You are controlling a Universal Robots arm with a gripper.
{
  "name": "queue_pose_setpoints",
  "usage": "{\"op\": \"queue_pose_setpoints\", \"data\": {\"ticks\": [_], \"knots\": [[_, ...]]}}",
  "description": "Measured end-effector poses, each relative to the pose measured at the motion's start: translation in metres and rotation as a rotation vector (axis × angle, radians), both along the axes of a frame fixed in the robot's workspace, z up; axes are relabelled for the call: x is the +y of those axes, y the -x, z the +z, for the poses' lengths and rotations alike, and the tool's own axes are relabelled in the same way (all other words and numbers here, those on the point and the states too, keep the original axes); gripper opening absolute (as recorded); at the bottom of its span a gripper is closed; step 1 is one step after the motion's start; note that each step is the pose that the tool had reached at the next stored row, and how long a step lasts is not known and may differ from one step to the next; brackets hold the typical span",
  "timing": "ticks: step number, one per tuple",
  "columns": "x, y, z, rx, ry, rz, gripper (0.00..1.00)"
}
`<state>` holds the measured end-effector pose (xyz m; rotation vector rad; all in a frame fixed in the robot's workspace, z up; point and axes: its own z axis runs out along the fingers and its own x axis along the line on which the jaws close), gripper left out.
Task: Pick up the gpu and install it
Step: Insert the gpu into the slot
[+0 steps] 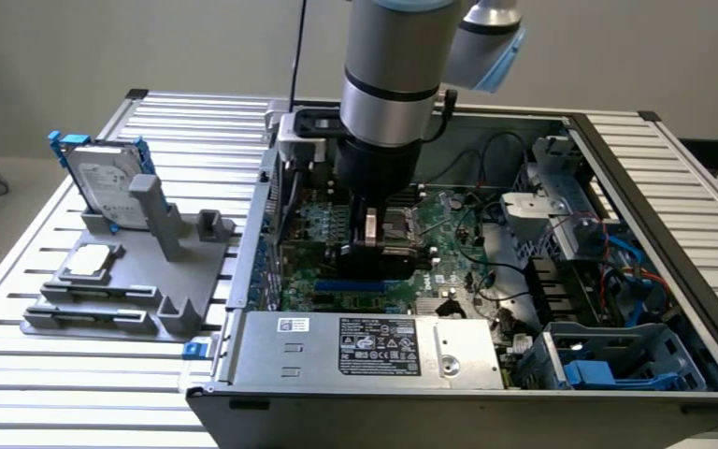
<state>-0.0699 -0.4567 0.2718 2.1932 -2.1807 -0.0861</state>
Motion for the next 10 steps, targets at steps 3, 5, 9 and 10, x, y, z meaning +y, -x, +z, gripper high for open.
{"op": "queue_pose_setpoints", "data": {"ticks": [3, 5, 9, 10], "knots": [[-0.0011, 0.0001, -0.0002, 0.0002, 0.0000, 0.000, 0.27], [-0.0016, 0.0002, -0.0008, 0.0007, -0.0002, 0.000, 0.27], [-0.0023, 0.0002, -0.0012, 0.0031, 0.0000, 0.000, 0.27], [-0.0025, 0.0003, -0.0013, 0.0038, 0.0000, 0.000, 0.27]]}}
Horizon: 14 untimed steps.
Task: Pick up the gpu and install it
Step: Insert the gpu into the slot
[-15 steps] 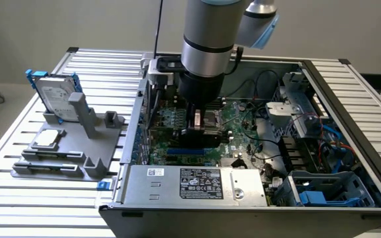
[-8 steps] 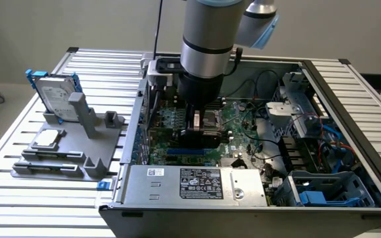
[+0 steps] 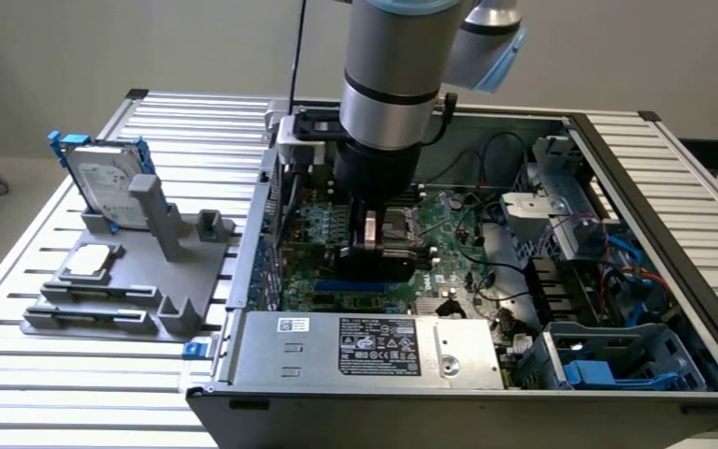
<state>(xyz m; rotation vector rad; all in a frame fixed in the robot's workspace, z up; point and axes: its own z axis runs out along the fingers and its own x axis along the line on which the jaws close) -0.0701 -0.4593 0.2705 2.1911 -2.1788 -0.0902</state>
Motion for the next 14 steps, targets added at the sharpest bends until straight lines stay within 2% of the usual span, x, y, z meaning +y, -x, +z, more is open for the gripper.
{"op": "queue_pose_setpoints", "data": {"ticks": [14], "knots": [[-0.0007, 0.0001, -0.0039, 0.0012, -0.0010, -0.003, 0.27]]}}
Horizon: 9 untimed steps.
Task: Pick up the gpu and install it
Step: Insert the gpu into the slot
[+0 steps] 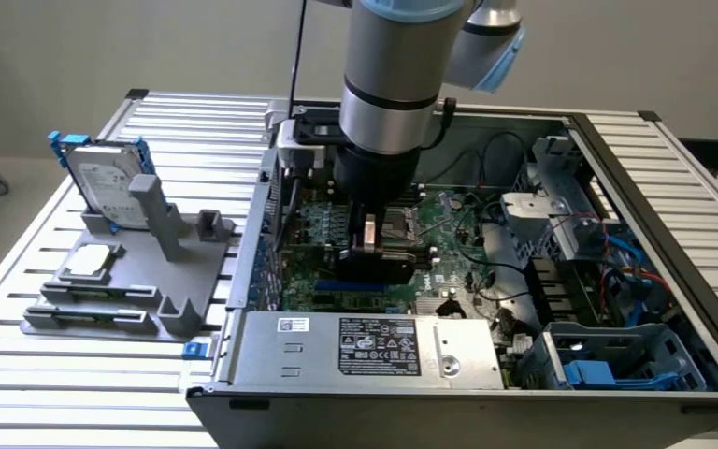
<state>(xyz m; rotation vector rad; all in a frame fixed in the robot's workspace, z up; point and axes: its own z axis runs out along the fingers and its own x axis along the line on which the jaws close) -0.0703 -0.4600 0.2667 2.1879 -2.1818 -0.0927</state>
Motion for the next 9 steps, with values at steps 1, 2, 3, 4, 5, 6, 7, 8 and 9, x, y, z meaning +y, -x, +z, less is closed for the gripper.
{"op": "queue_pose_setpoints", "data": {"ticks": [1, 2, 3, 4, 5, 6, 7, 8, 9], "knots": [[0.0000, 0.0000, -0.0001, 0.0001, 0.0000, 0.000, 0.27], [-0.0001, 0.0001, -0.0002, 0.0001, -0.0001, -0.001, 0.27], [-0.0001, 0.0002, -0.0003, 0.0001, -0.0002, -0.002, 0.27], [-0.0002, 0.0004, -0.0004, 0.0003, -0.0001, -0.002, 0.27], [-0.0002, 0.0005, -0.0005, 0.0004, -0.0001, -0.003, 0.27], [-0.0003, 0.0007, -0.0006, 0.0006, 0.0000, -0.004, 0.27], [-0.0003, 0.0008, -0.0007, 0.0008, 0.0002, -0.004, 0.27], [-0.0003, 0.0008, -0.0009, 0.0011, 0.0002, -0.004, 0.27], [-0.0004, 0.0009, -0.0011, 0.0015, 0.0001, -0.004, 0.27]]}}
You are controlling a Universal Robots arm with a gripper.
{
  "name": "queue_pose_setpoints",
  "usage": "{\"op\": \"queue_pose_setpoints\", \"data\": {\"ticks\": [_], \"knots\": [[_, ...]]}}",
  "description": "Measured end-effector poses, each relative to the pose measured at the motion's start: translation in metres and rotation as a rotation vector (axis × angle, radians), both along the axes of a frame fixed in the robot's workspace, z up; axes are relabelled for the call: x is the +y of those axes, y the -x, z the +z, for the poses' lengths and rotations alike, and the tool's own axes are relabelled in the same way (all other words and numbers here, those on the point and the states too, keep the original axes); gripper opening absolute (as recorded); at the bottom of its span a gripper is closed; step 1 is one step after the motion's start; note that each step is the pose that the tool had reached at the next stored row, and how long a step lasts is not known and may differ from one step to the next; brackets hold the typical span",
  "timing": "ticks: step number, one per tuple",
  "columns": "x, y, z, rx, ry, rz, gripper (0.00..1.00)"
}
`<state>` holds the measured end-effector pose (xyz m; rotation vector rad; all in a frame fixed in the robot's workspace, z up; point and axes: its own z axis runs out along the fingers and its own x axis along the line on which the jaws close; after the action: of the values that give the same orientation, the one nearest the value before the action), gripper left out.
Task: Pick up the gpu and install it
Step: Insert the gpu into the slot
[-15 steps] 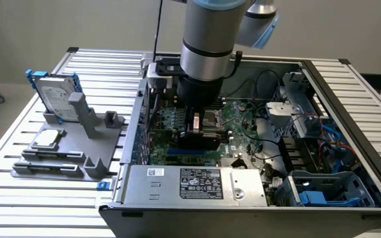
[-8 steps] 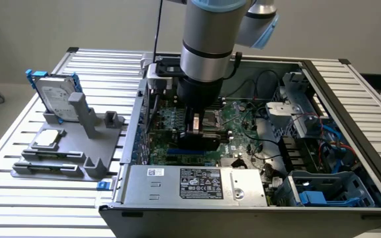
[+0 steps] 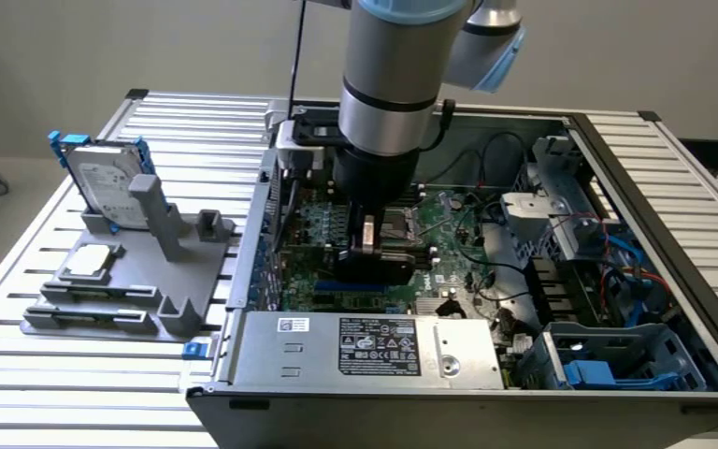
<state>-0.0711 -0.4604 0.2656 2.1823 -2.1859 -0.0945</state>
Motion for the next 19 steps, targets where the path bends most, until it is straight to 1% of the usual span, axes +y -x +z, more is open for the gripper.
{"op": "queue_pose_setpoints", "data": {"ticks": [19], "knots": [[-0.0016, -0.0001, -0.0048, 0.0020, 0.0000, 0.000, 0.27]]}}
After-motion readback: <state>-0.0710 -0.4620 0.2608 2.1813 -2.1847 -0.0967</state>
